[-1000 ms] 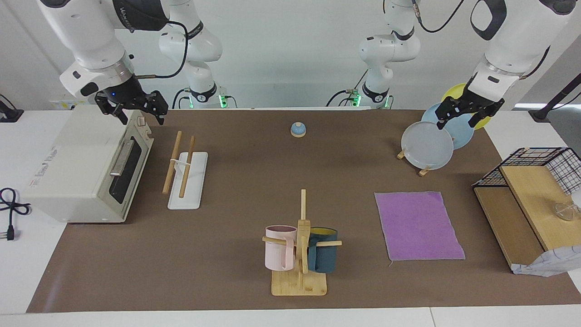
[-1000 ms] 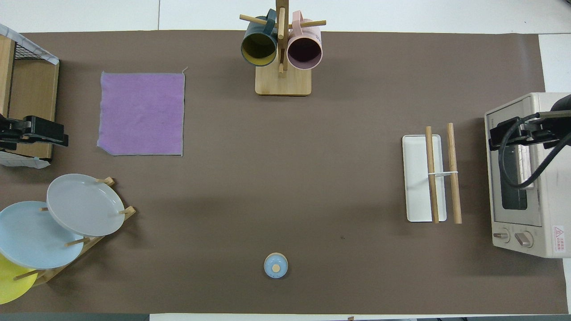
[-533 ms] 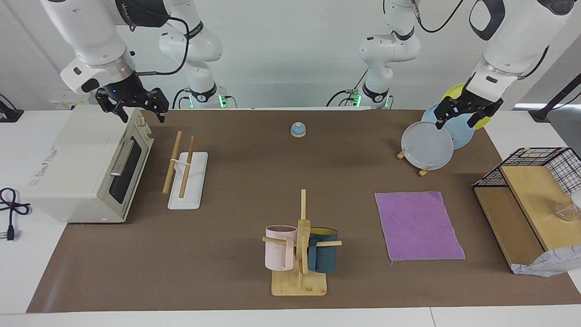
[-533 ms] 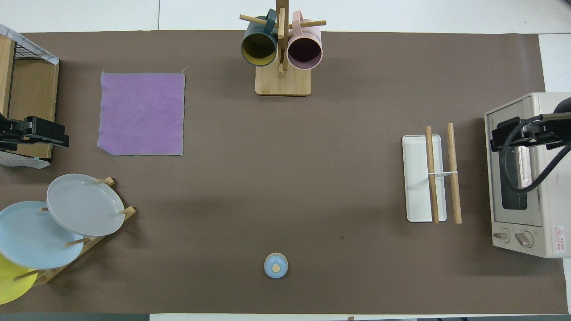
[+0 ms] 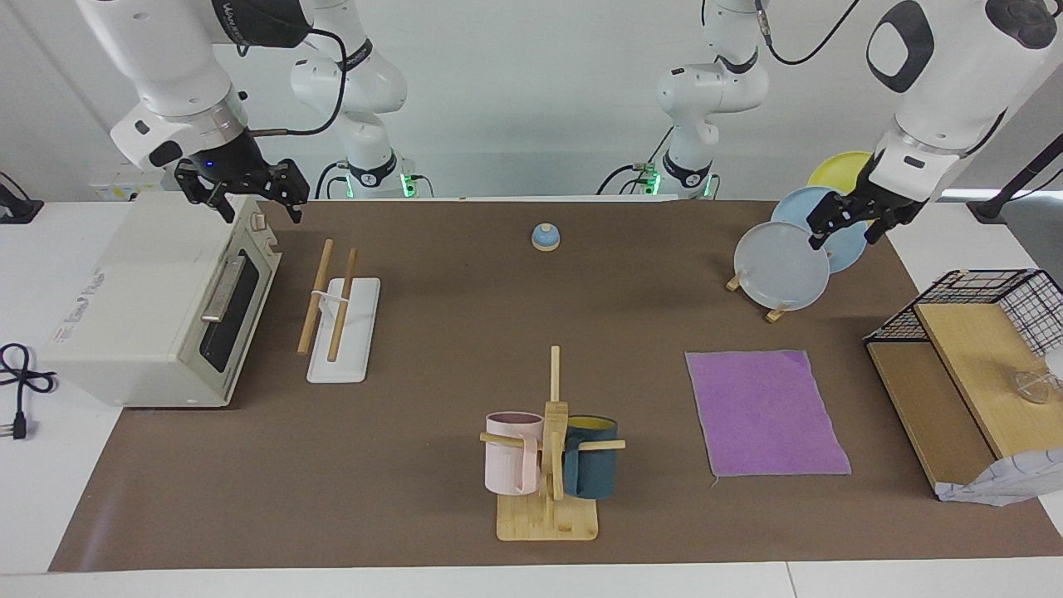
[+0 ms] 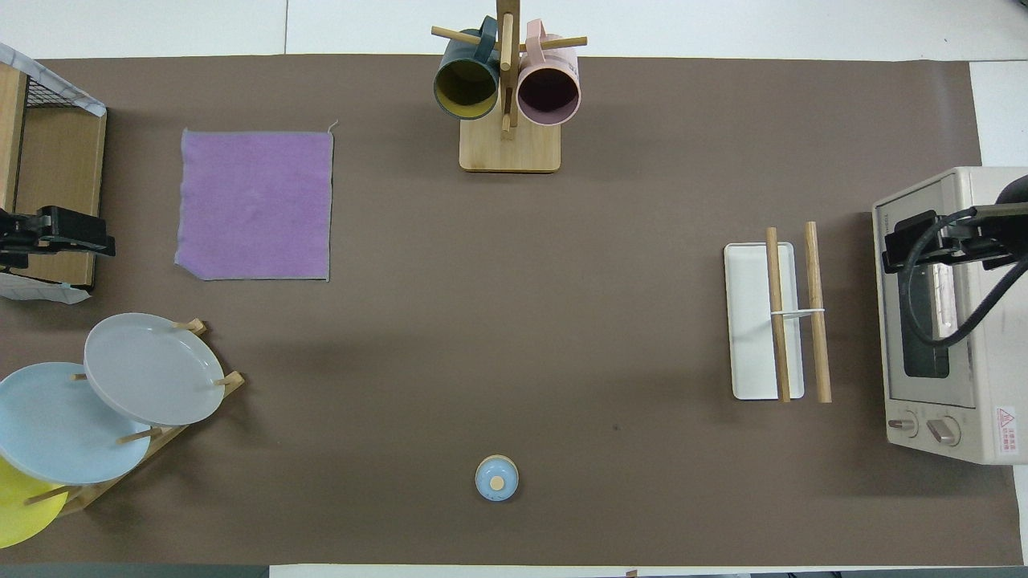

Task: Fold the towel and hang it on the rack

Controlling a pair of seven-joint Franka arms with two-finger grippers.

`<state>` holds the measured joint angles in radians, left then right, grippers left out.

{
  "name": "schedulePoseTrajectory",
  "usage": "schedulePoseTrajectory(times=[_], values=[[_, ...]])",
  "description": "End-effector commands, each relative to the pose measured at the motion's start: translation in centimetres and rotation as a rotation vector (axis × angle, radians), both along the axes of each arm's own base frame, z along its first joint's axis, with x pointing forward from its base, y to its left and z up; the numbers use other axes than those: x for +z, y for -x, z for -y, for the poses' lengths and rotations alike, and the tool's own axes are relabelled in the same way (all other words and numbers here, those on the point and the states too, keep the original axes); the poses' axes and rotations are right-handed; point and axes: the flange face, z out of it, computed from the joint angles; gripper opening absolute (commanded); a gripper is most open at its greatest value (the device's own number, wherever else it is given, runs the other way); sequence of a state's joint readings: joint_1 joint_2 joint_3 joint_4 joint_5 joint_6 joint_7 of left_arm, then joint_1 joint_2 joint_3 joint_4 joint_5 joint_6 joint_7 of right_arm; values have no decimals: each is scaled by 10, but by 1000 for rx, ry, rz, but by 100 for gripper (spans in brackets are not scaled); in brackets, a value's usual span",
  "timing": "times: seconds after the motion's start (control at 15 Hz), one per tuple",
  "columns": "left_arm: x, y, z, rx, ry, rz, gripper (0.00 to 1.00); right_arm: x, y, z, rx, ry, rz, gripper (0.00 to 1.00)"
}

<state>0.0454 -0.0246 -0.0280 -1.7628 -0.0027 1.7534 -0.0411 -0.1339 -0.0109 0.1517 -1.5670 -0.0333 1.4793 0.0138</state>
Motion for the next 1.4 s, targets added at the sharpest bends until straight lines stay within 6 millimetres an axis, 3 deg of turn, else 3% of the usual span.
schedulePoseTrajectory(times=[0.0,0.2,0.33,0.53,0.67,0.93,1.13,1.33], values=[[-73,-22,-12,12,-4,-10,100,0,5,1,-2,-13,0,100],[-144,-45,-30,33,0,-17,100,0,4,1,0,-13,7,100],[-185,-44,-41,55,5,-6,97,0,4,0,1,-13,3,100],[-224,-49,-50,110,46,-17,95,0,3,1,-2,-13,10,100],[-235,-51,-52,154,88,-16,92,1,4,-1,1,-13,6,100],[-243,-51,-51,172,110,-29,71,1,4,0,0,-13,10,100],[-253,-44,-51,175,110,-44,68,0,3,1,-2,-13,9,100],[-254,-44,-52,175,110,-46,57,-1,5,1,-4,-12,-2,100]])
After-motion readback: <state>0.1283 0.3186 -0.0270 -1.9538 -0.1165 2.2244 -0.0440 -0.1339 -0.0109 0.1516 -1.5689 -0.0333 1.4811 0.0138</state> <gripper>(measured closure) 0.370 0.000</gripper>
